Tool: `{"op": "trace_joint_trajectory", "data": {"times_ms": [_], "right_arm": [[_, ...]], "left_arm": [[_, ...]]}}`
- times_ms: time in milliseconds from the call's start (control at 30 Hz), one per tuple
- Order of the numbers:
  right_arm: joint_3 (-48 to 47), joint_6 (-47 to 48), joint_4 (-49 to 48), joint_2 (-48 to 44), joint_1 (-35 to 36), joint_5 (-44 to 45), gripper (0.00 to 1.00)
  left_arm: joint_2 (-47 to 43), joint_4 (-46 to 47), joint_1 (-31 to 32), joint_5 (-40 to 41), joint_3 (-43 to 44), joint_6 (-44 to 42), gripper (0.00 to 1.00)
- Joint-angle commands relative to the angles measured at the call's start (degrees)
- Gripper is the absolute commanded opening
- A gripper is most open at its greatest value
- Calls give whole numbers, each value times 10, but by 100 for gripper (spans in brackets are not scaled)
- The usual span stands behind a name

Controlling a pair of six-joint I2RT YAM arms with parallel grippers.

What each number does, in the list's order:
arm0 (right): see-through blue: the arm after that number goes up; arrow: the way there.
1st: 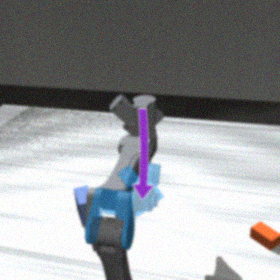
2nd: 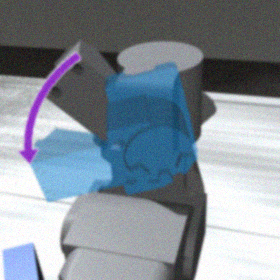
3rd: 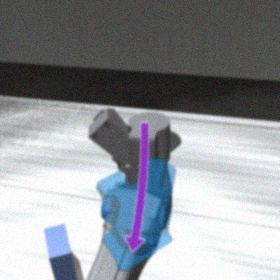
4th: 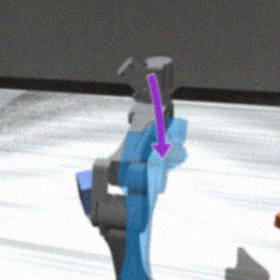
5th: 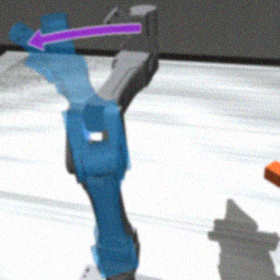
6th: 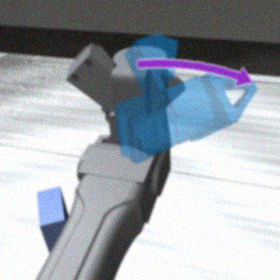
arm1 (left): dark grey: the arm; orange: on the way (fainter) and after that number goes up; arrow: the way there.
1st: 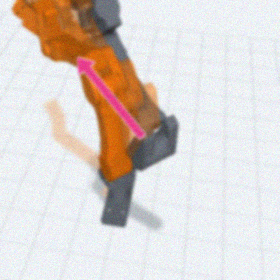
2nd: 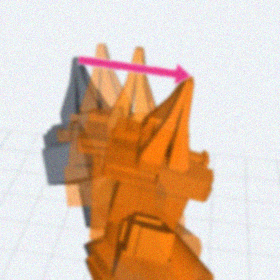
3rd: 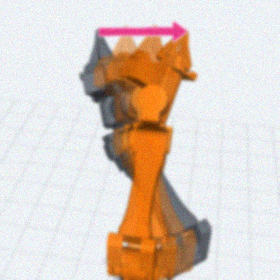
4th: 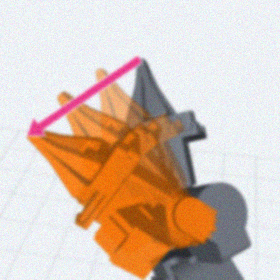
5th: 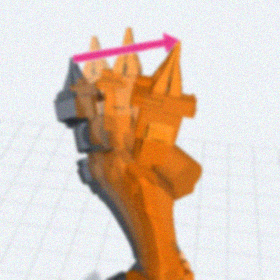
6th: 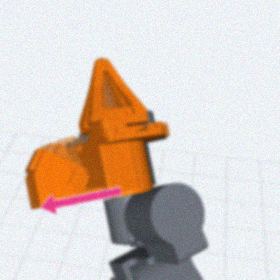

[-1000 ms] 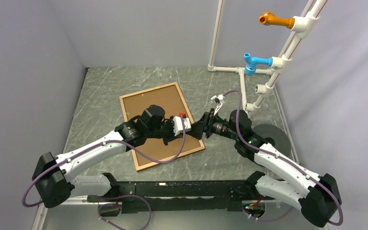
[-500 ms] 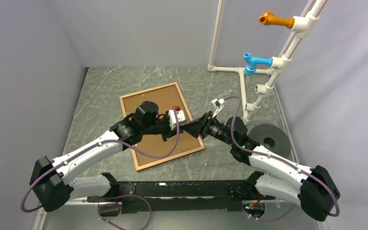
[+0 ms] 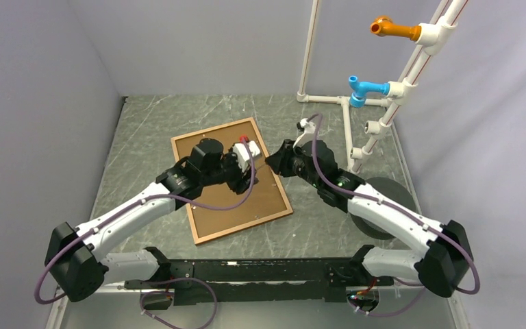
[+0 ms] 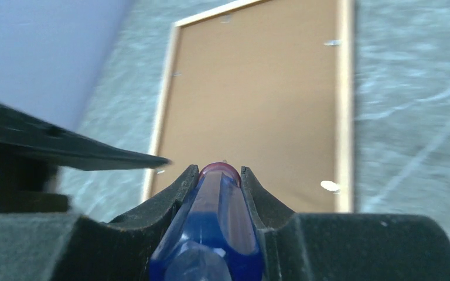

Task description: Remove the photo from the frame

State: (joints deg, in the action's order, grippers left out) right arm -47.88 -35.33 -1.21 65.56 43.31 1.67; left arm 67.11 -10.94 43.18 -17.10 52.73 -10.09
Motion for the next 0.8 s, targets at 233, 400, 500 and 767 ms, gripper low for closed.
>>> {"op": "trace_joint_trajectory", "data": {"times_ms": [233, 400, 500, 767], "right_arm": [[-69, 137, 113, 127, -4, 138, 0], [-85, 164, 113, 156, 1, 136, 0], [-106, 176, 126, 177, 1, 137, 0], [-136, 199, 133, 223, 2, 154, 0]], "left_arm": [[-20, -76, -38, 144, 14, 248, 43], [-186, -65, -43, 168, -148, 429, 51], [-247, -96, -44, 127, -197, 485, 51], [-262, 146, -31, -53, -376, 629, 53]]}}
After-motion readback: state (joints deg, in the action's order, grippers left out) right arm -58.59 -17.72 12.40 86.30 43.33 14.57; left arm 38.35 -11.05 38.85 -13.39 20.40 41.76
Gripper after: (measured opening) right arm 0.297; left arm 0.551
